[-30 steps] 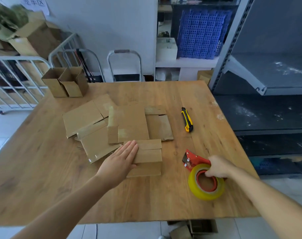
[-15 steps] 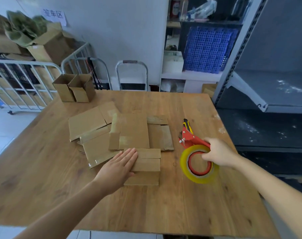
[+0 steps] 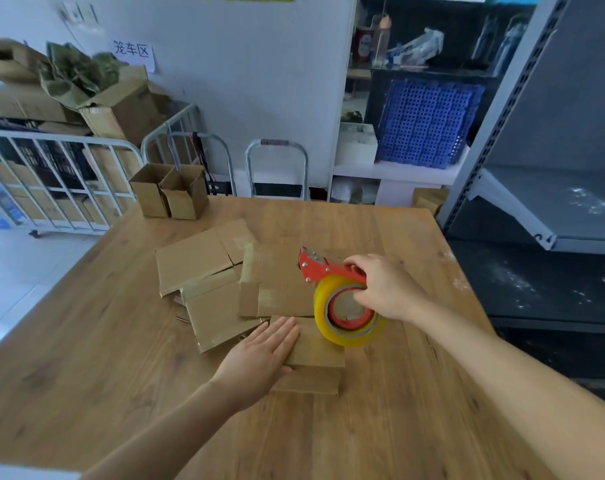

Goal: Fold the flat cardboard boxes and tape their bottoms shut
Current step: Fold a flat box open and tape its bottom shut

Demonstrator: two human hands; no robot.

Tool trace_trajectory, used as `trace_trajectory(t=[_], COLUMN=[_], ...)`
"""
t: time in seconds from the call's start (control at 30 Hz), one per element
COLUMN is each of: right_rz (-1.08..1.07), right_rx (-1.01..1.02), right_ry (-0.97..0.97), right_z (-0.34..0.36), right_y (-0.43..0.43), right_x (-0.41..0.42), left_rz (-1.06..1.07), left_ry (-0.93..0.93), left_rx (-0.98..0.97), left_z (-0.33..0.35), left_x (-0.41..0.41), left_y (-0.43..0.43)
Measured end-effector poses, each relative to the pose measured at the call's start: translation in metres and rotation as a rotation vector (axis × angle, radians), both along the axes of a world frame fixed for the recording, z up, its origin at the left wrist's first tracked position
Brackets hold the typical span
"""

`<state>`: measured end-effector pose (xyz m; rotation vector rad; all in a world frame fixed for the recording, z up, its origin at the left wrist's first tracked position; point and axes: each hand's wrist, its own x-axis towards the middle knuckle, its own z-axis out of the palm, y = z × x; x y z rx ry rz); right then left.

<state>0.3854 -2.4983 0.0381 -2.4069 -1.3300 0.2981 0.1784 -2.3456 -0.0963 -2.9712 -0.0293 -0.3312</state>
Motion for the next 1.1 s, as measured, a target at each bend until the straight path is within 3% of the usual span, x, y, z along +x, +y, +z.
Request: trace_trajectory(t=[0.37, 0.57, 0.77, 1.1], right_rz=[0.12, 0.114, 0.097, 0.157], right_rx=[-0.128, -0.209, -0.115, -0.185], right_ry=[-0.153, 0.03, 0.358, 0.419], right_z=[-0.001, 0.006, 0.017, 0.021], right_y=[0.009, 0.01, 0.006, -0.002], right_x=[-0.018, -0.016, -0.011, -0.004], left_rz=[-0.053, -0.062, -0.061, 0.014], left_ry=[-0.012, 0.03, 0.067, 0.193], left_rx=[-0.037, -0.071, -0.045, -0.187], left_z=[0.003, 0.006, 0.004, 0.019], left_x=[0.001, 0.001, 0.0, -0.002], left_y=[0.008, 0.008, 0.01, 0.006])
